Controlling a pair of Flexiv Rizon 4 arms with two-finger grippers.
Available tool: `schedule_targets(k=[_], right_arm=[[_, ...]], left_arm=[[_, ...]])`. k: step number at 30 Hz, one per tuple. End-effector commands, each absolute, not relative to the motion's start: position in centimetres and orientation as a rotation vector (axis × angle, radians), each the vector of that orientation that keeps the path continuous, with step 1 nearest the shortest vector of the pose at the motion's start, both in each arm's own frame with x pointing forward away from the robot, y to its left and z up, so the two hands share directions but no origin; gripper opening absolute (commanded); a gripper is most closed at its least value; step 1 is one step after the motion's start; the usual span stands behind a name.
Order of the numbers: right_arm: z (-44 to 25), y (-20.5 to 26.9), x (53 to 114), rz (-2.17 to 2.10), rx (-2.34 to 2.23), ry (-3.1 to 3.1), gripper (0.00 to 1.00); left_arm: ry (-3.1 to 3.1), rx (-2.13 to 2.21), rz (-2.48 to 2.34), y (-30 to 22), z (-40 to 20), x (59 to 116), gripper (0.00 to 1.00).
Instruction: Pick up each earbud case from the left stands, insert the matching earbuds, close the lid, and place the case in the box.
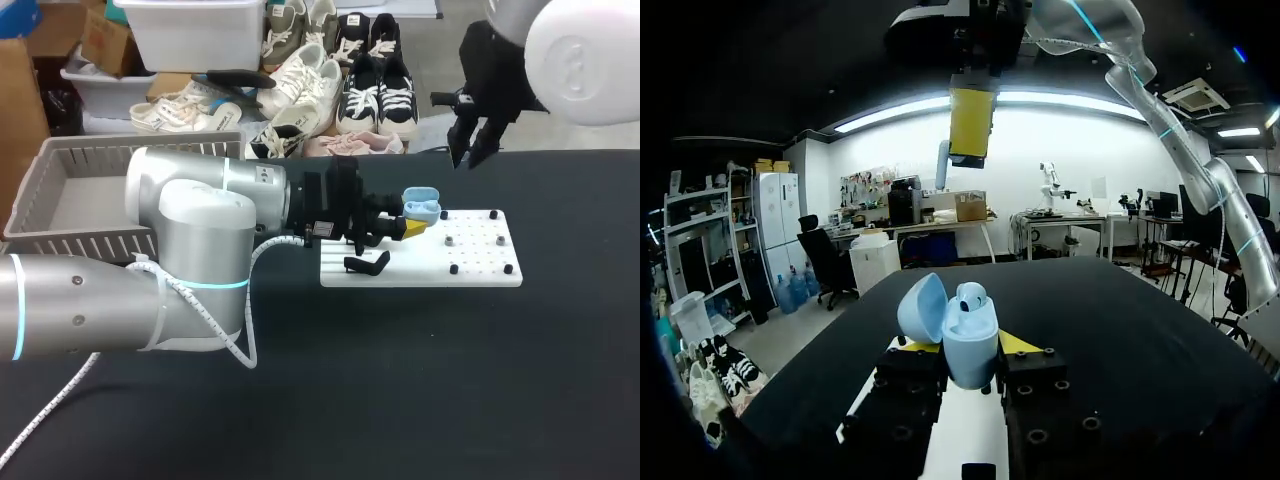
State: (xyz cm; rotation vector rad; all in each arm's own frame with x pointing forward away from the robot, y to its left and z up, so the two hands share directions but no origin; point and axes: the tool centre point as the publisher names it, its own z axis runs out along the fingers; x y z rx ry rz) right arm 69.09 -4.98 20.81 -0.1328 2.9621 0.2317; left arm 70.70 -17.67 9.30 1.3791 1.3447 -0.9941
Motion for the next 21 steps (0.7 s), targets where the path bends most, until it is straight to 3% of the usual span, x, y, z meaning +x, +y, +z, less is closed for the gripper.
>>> schedule_targets(k=[1,21], right_arm=[[21.2,-3.7,68.6,0.216,-0.177,3.006,0.0],[17.4,-1.6,67.6,0.232,-0.34,3.036,0.0]], left_arm=[[1.342,1.377,-0.994,-17.6,9.2,70.7,0.0],[1.342,1.377,-0.994,-17.6,9.2,70.7,0.0]])
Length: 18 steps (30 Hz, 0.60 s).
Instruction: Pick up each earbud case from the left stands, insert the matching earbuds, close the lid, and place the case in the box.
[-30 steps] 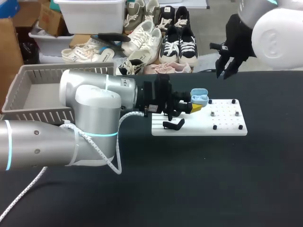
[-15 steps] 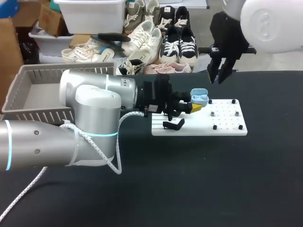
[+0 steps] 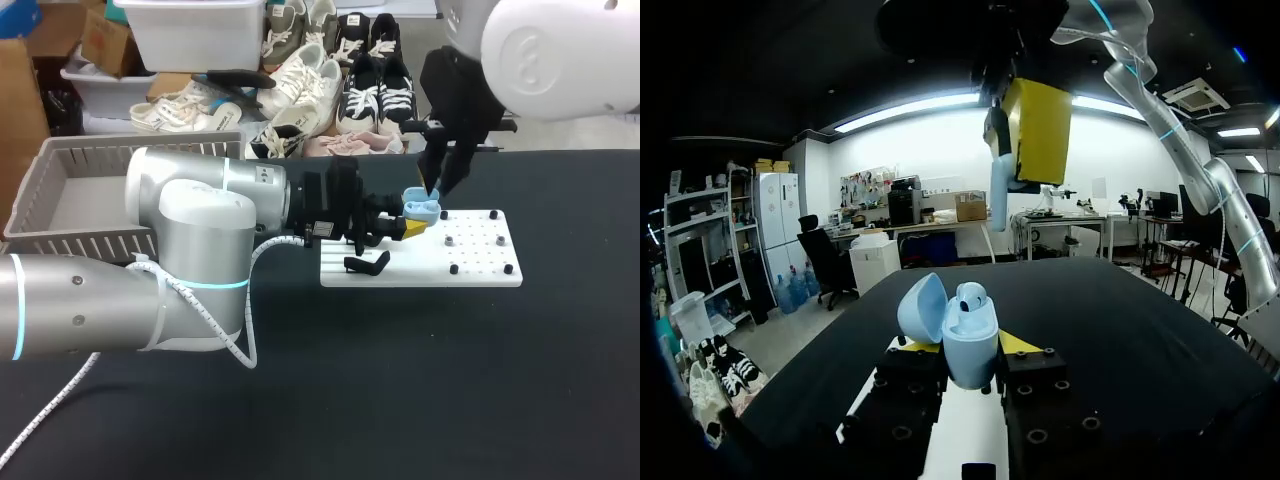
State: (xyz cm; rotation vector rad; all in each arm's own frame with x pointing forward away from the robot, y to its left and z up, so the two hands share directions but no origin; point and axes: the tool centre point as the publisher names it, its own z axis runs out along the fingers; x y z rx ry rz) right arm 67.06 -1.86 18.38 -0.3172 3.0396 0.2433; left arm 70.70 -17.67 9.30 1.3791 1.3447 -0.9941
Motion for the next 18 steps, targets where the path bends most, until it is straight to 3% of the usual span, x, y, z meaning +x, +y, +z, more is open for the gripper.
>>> schedule_targets(k=[1,18], right_arm=[[17.1,-1.6,67.8,0.234,-0.341,3.04,0.0],[16.0,-1.3,69.2,0.268,-0.418,3.025,0.0]], left_arm=[[1.342,1.377,-0.994,-17.6,9.2,70.7,0.0],[1.342,1.377,-0.994,-17.6,9.2,70.7,0.0]])
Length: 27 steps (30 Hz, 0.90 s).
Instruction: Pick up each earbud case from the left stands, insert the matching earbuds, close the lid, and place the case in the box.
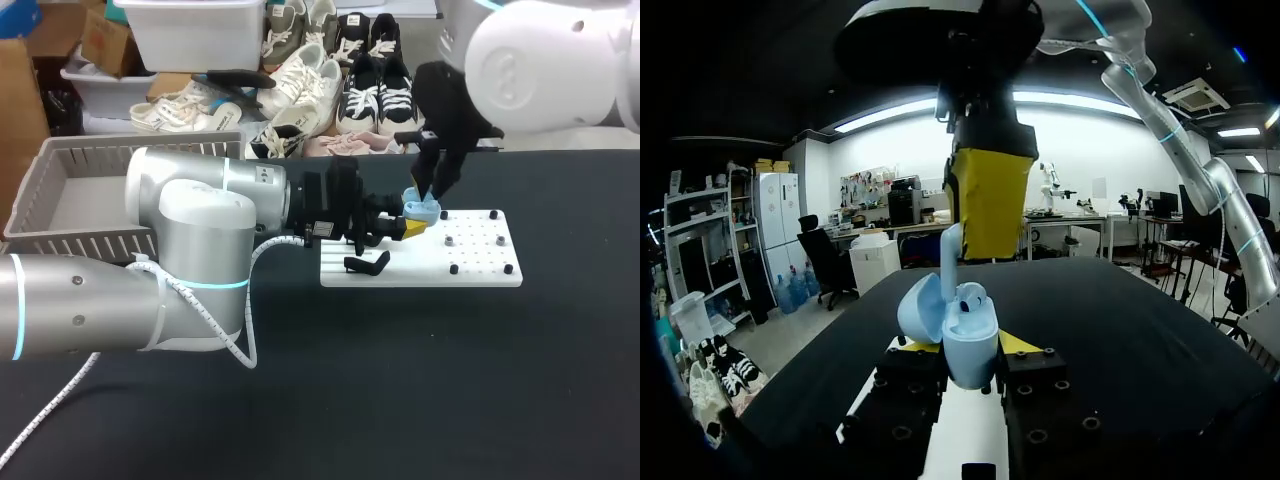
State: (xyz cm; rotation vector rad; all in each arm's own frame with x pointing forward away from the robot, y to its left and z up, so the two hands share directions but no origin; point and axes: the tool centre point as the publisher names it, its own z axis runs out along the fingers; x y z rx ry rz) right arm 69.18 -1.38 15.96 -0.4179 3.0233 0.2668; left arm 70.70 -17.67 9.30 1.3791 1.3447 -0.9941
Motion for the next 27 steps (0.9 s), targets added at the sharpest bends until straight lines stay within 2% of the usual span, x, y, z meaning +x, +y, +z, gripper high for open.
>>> schedule_targets(k=[1,27], right_arm=[[16.0,-1.3,69.2,0.269,-0.419,3.025,0.0],[15.4,-0.3,68.9,0.256,-0.442,3.046,0.0]], left_arm=[[1.342,1.377,-0.994,-17.6,9.2,70.7,0.0],[1.342,1.377,-0.994,-17.6,9.2,70.7,0.0]])
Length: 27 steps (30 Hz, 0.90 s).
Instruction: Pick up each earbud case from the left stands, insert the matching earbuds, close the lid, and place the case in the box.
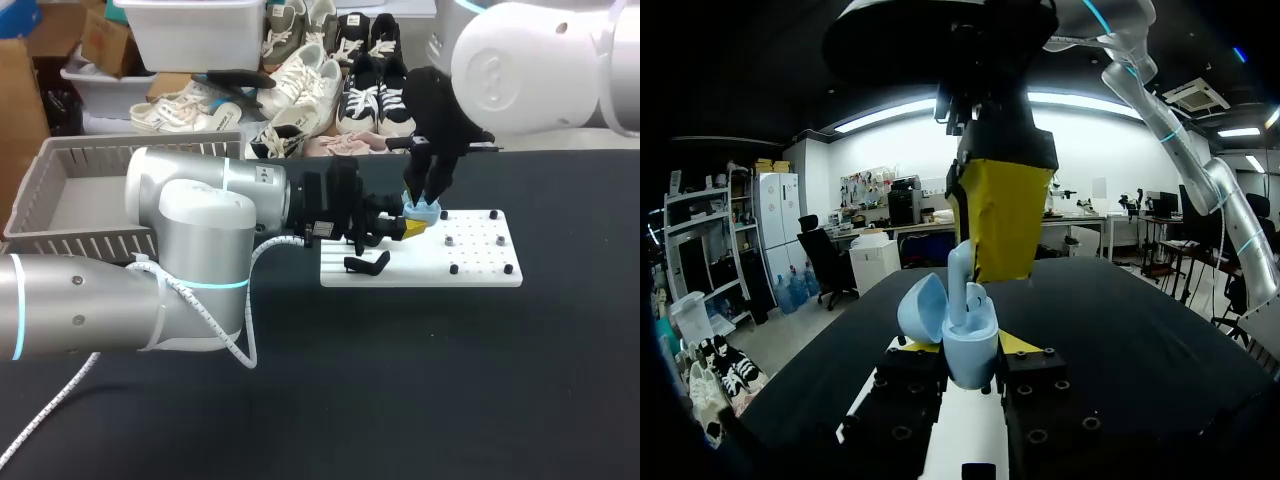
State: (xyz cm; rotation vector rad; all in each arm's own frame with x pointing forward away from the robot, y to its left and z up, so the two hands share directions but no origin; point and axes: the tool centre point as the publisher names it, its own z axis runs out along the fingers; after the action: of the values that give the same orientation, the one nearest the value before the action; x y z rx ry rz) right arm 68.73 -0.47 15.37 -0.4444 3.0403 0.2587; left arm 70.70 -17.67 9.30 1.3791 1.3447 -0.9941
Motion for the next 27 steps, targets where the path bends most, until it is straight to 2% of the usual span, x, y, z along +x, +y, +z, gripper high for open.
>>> schedule_targets(k=[1,27], right_arm=[[15.35,-0.34,68.89,0.256,-0.442,3.046,0.0],[15.17,0.21,68.61,0.252,-0.443,3.057,0.0]], left_arm=[[1.342,1.377,-0.994,-17.64,9.23,70.66,0.0],[1.342,1.377,-0.994,-17.64,9.23,70.66,0.0]])
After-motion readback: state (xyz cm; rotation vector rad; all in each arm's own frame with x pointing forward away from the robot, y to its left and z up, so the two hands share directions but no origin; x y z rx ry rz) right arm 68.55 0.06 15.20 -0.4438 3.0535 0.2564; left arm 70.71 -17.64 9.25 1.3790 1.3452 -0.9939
